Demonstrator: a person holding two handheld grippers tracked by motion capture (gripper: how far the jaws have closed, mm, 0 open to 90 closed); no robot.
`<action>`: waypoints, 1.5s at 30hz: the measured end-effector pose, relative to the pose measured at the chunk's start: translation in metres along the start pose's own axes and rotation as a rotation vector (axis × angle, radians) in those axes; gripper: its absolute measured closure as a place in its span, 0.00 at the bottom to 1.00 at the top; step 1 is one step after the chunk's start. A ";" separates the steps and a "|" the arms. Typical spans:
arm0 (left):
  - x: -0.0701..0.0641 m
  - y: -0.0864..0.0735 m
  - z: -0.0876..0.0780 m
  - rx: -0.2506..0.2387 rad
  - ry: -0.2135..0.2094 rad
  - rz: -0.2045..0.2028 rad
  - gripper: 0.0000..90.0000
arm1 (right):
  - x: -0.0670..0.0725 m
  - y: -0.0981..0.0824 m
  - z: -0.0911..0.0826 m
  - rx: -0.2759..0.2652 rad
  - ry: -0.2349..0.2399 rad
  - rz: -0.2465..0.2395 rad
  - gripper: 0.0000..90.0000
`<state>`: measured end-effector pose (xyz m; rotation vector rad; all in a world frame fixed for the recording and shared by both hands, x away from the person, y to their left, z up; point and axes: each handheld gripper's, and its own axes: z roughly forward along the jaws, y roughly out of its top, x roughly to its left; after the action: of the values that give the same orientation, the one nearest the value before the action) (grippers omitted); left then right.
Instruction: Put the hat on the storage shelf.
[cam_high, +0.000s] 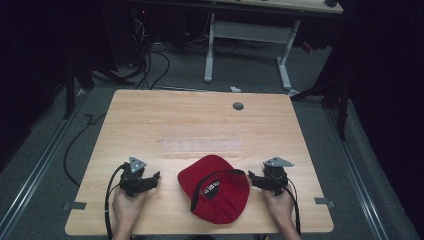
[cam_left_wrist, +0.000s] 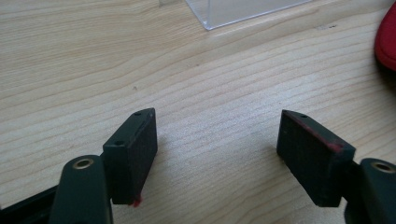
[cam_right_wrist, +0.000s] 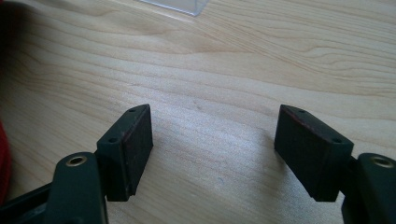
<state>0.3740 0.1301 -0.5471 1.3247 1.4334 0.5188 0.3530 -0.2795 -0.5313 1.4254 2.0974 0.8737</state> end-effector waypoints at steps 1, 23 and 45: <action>0.000 0.000 0.000 0.000 0.000 0.000 0.32 | 0.000 0.000 0.000 0.000 0.000 0.000 0.31; 0.000 0.000 0.000 0.004 -0.001 0.004 0.31 | 0.001 0.000 0.000 0.000 -0.001 0.002 0.31; -0.001 -0.001 0.004 0.019 0.017 0.006 0.17 | 0.001 0.000 -0.001 0.007 -0.003 0.010 0.32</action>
<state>0.3773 0.1272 -0.5484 1.3432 1.4523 0.5224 0.3521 -0.2786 -0.5307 1.4411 2.0952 0.8680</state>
